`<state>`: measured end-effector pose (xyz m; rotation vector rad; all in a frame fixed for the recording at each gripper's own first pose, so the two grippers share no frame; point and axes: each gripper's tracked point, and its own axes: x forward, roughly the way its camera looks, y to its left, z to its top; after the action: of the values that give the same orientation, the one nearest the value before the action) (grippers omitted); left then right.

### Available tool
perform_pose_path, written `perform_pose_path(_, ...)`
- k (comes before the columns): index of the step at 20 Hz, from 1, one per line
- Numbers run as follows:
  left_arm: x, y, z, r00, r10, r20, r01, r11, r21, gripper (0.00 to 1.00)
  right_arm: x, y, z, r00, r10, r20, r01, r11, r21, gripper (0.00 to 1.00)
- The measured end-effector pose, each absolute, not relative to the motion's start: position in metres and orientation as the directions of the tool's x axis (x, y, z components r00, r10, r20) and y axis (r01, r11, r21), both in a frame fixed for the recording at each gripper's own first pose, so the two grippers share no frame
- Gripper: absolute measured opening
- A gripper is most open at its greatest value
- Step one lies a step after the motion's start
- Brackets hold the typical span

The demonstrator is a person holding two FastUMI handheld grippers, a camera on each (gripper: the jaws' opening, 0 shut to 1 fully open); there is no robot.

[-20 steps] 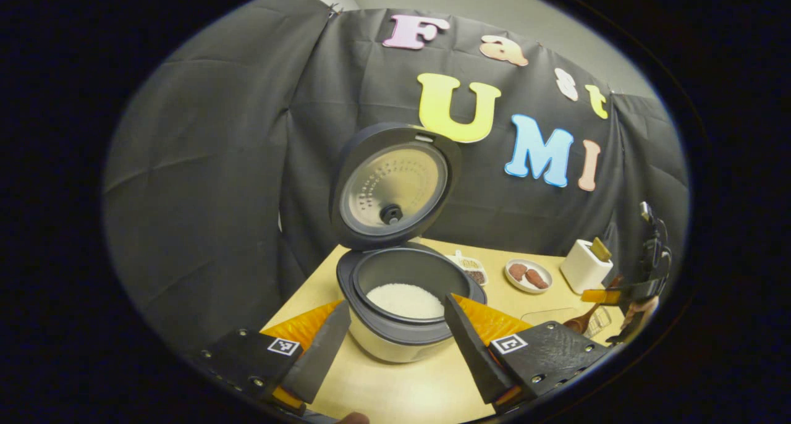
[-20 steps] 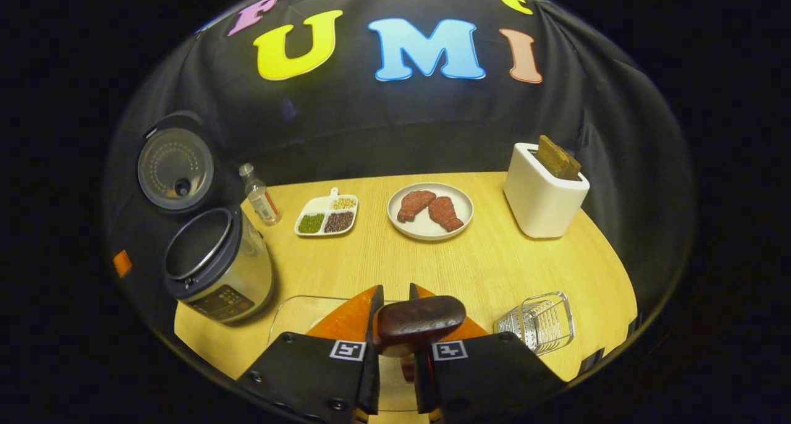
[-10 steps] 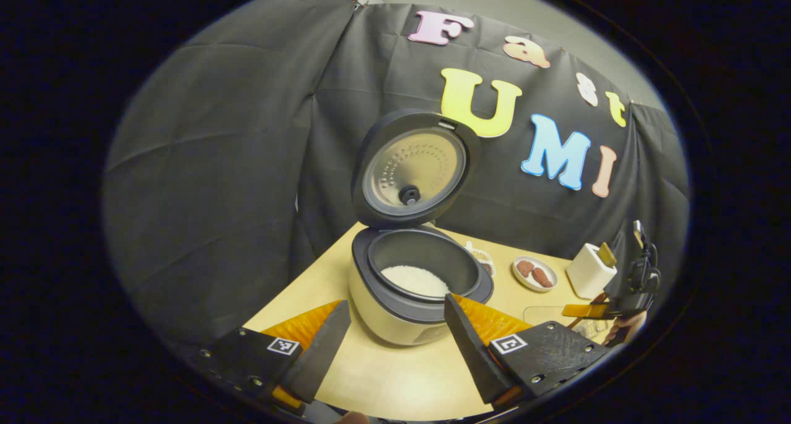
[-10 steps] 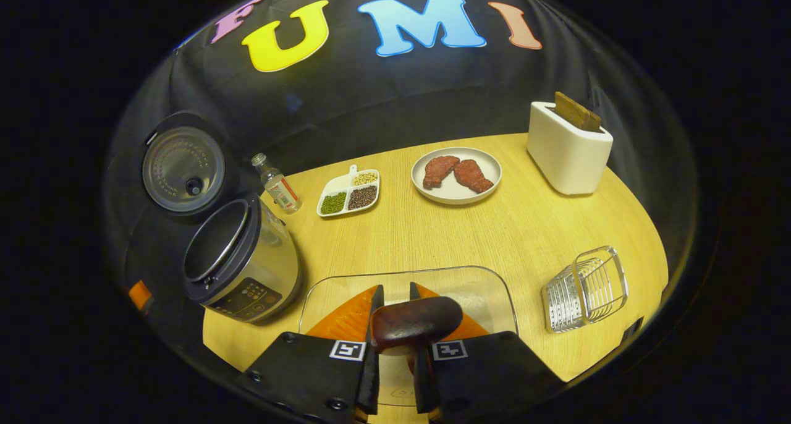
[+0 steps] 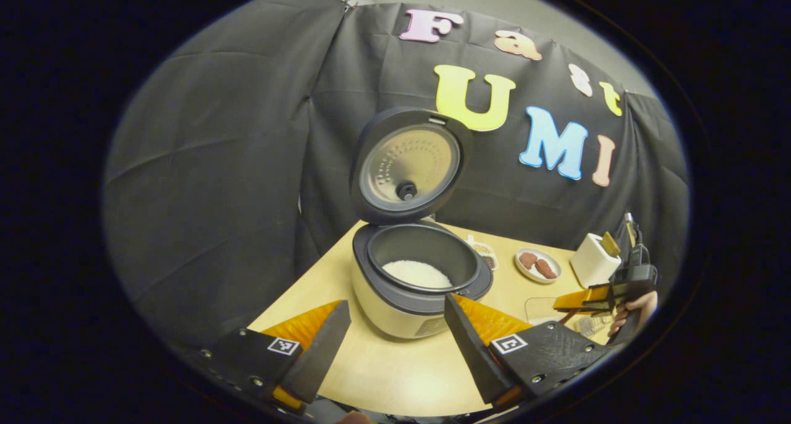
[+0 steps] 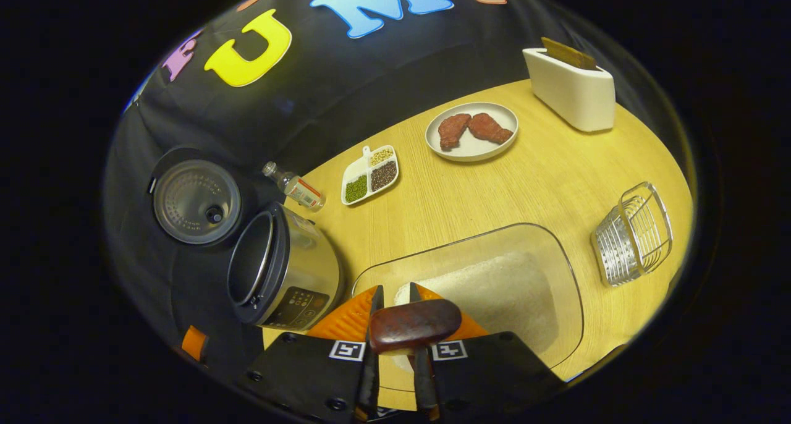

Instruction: Close the left gripper, press the button to open the rice cooker; take a wooden spoon from the chopstick holder with the right hand, scoop a spoonful of rice and pour it into the rice cooker, then put the wooden spoon back into the chopstick holder.

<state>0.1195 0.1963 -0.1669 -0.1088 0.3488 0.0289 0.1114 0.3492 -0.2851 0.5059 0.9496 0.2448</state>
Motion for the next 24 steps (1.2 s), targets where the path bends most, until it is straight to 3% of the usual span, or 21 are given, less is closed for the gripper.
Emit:
perform_pose_path(6,0.132,0.186,-0.155,0.946,-0.009,-0.325,-0.016,0.997,-0.075,0.96,0.11,0.336,-0.278,0.568,0.446,-0.692,0.099,0.797,0.596,0.24)
perform_pose_path(10,0.139,0.18,-0.155,0.944,-0.028,-0.329,0.008,0.998,-0.061,0.96,0.114,0.296,-0.276,0.611,0.402,-0.682,0.191,0.761,0.62,0.21)
perform_pose_path(16,0.154,0.167,-0.155,0.941,-0.069,-0.331,0.055,0.997,-0.051,0.96,0.116,0.241,-0.26,0.675,0.339,-0.655,0.321,0.665,0.675,0.24)
perform_pose_path(24,0.166,0.157,-0.139,0.946,-0.115,-0.302,0.084,0.99,-0.115,0.96,0.127,0.226,-0.222,0.736,0.331,-0.591,0.342,0.571,0.746,0.22)
